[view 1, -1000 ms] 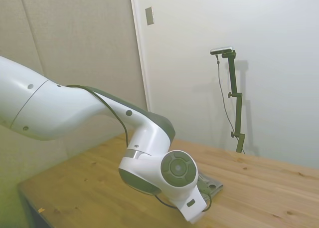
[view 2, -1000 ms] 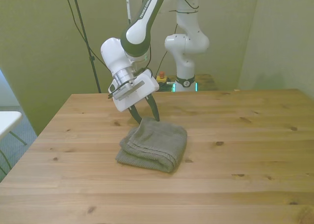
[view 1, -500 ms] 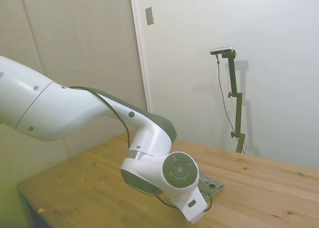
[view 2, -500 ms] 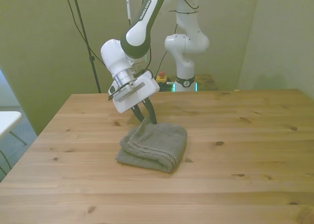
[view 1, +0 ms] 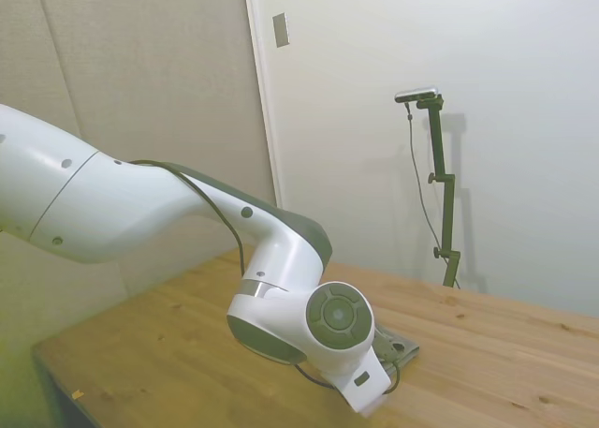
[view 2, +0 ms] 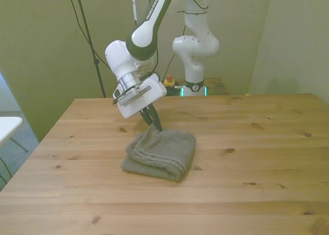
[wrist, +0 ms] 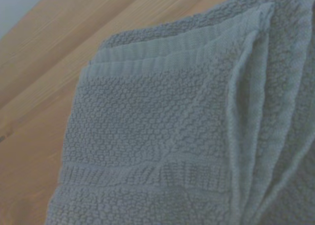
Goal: Unfold the towel
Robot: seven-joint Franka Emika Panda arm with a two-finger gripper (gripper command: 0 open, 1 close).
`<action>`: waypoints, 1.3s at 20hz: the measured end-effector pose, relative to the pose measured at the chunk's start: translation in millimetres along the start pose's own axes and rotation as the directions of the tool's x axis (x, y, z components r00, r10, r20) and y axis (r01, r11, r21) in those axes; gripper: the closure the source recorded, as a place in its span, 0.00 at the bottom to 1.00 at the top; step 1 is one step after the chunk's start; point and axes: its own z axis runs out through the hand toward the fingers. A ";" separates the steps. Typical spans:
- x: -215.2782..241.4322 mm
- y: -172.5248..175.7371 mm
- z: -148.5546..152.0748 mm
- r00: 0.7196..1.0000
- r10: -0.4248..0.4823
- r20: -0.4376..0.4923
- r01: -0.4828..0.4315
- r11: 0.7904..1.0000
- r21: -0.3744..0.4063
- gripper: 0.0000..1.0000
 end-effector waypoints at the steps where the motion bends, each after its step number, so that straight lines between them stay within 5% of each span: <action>1: 0.0 -0.5 -0.5 1.000 -0.001 -0.001 0.001 1.000 0.001 1.00; 6: -3.4 -19.3 -3.8 0.999 -0.037 -0.007 0.037 0.999 0.013 1.00; 12: -45.2 -79.5 22.6 0.974 -0.199 -0.107 0.182 0.972 -0.151 1.00; 16: -80.1 -107.9 27.3 0.953 -0.266 -0.144 0.237 0.953 -0.191 1.00; 26: -107.4 -141.9 8.2 0.926 -0.304 -0.226 0.254 0.941 -0.222 1.00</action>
